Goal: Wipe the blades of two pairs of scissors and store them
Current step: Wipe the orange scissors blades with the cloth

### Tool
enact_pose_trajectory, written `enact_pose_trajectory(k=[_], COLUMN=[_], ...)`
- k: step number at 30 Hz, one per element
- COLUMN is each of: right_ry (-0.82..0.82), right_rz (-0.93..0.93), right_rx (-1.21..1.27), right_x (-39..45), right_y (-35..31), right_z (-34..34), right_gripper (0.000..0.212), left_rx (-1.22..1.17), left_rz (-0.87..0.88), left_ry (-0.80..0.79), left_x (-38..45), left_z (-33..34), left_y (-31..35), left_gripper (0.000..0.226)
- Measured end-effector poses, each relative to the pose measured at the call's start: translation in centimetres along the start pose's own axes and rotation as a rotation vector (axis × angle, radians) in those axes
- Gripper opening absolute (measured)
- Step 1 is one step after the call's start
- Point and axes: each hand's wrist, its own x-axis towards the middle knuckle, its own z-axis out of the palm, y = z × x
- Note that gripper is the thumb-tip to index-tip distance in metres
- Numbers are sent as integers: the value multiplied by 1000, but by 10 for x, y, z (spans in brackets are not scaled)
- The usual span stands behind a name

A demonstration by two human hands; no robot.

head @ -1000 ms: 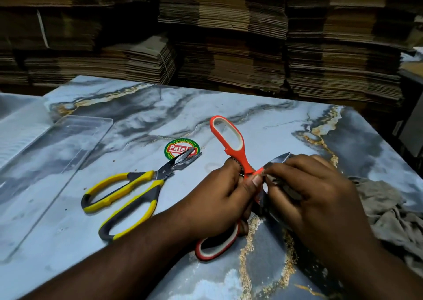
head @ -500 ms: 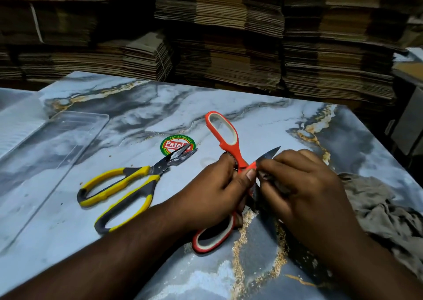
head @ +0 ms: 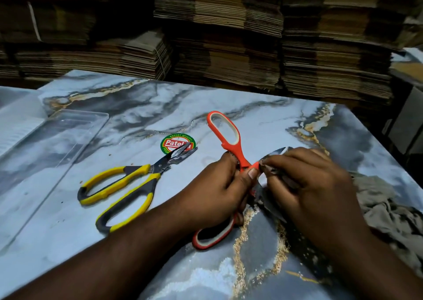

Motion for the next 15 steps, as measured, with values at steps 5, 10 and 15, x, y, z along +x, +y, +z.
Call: enact_pose_trajectory(k=[5,10,15], right_ry=[15,28,40], right_rz=[54,58,63], right_rx=[38,28,27], right_x=[3,4,3], right_y=[8,8,4], right_z=[5,8,9], right_gripper=[17,16,14], left_rx=[-35,-22,-5], left_rz=[-22,-5,2], left_ry=[-16,-28,-28], left_x=[1,2,2], left_z=[-2,-3,-3], left_y=[-1,-1,-2], left_gripper=[21,21,29])
